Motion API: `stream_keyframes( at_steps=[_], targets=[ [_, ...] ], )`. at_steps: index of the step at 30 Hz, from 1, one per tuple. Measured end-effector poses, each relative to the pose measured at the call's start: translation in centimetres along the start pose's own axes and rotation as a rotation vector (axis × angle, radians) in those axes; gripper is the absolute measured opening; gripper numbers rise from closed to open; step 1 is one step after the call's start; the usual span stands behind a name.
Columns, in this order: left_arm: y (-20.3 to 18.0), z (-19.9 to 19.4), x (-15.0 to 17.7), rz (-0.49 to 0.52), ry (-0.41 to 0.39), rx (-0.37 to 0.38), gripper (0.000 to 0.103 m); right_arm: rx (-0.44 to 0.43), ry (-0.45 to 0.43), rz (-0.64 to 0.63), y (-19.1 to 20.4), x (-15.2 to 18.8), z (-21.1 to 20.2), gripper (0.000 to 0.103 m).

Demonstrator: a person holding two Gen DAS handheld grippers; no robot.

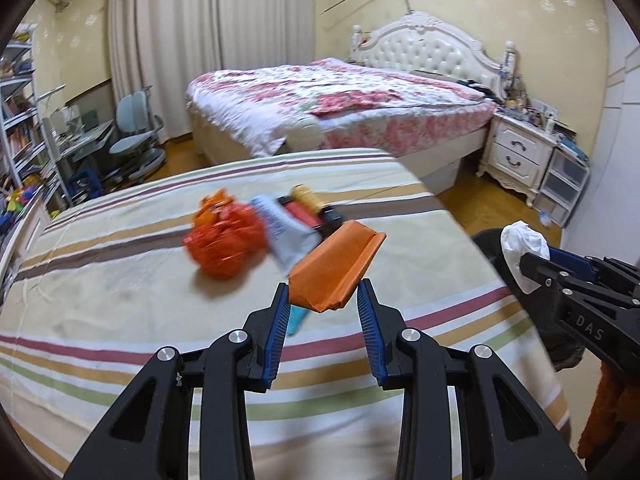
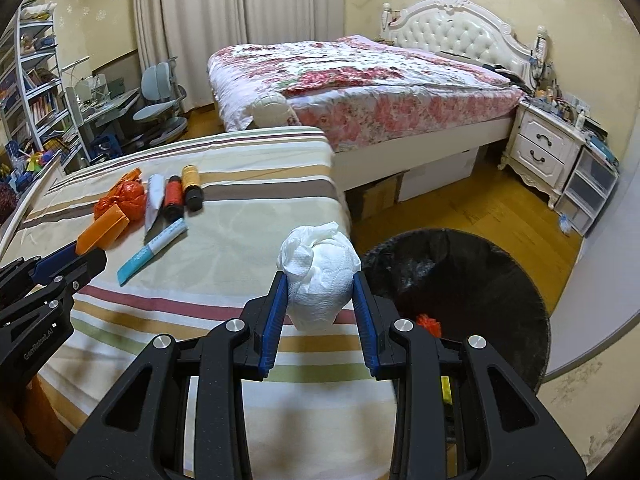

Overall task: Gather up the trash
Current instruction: 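Carry the foam and white bag over the black bin and open both tools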

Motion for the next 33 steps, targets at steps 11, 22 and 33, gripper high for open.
stream_keyframes(
  at_steps=[11, 22, 33],
  targets=[
    [-9.1, 2.7, -3.6, 0.125, -0.046, 0.136, 0.035, 0.128, -0.027, 0.097, -7.2, -1.0, 0.3, 0.032],
    [-14.7, 5.8, -5.4, 0.225, -0.038, 0.181, 0.035, 0.168, -0.004, 0.182, -11.3, -0.7, 2.3, 0.032],
    [-16.8, 7.9, -5.9, 0.262, 0.001, 0.168, 0.035, 0.202, 0.003, 0.233, -13.8, -0.6, 3.3, 0.032]
  ],
)
Point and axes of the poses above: each gripper's, at about its wrist camera, not at the fingertips, and z roughly the way its jaws point, y to its left, x to its underside, the point moved 3 cm from there along z, roughly the way its jaws point, and after that the axes turned 10 degrees about z, right-handed, at the moved point
